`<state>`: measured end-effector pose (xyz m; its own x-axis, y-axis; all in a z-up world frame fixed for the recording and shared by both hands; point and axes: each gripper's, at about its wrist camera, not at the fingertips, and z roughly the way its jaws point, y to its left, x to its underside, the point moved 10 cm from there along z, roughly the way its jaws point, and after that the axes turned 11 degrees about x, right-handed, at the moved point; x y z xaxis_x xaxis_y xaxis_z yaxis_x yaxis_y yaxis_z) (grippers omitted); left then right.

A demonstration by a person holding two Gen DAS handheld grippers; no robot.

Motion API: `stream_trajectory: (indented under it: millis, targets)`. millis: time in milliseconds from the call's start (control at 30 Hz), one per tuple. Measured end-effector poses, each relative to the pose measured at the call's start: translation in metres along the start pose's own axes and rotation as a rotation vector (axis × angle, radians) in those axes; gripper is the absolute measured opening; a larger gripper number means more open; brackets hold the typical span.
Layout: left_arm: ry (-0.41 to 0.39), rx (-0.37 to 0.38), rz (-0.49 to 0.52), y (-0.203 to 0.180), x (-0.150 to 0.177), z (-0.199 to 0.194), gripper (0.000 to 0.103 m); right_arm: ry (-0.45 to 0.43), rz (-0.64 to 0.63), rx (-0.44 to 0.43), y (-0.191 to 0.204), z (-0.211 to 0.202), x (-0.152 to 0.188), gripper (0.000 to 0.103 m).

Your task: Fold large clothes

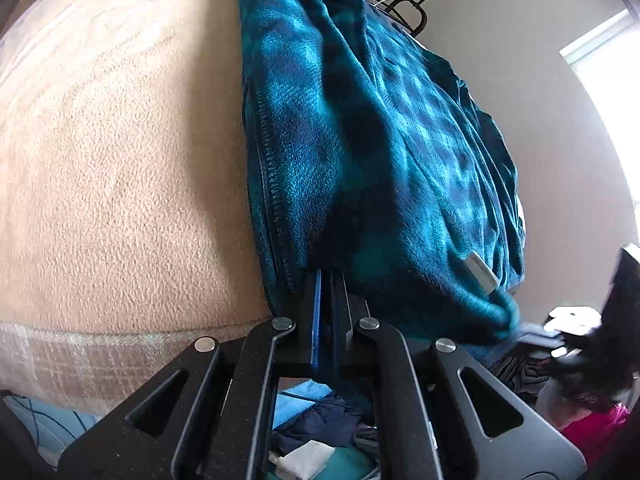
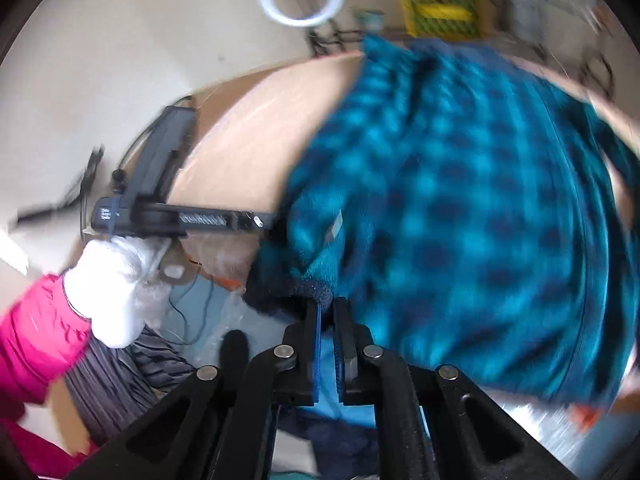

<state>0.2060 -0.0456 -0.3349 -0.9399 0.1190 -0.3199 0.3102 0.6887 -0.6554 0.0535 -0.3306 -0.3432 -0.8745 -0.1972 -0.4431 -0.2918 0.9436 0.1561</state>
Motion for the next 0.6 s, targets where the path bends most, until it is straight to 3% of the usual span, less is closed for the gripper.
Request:
stream_trajectory:
  millis: [67, 300, 333, 367, 467, 600]
  targets:
    - [0.002, -0.006, 0.006, -0.001, 0.001, 0.000, 0.003, 0.066, -0.004, 0.012, -0.002, 0.018, 0.013, 0.001]
    - [-0.059, 0.044, 0.071, -0.037, -0.010, -0.011, 0.003, 0.064, -0.056, -0.011, -0.004, 0.006, 0.006, 0.006]
    - [-0.059, 0.047, 0.093, -0.045, -0.013, -0.008, 0.003, 0.064, -0.058, 0.000, -0.007, 0.002, 0.006, 0.019]
    - [-0.056, 0.047, 0.115, -0.052, -0.016, -0.003, 0.003, 0.052, -0.054, 0.009, -0.011, -0.001, 0.004, 0.040]
    - [-0.017, 0.061, 0.143, -0.067, -0.016, 0.019, 0.003, -0.005, -0.019, 0.018, -0.023, -0.018, -0.007, 0.044]
    - [0.056, 0.045, 0.207, -0.081, 0.015, 0.045, 0.003, -0.071, 0.066, 0.021, -0.054, -0.039, -0.022, 0.044]
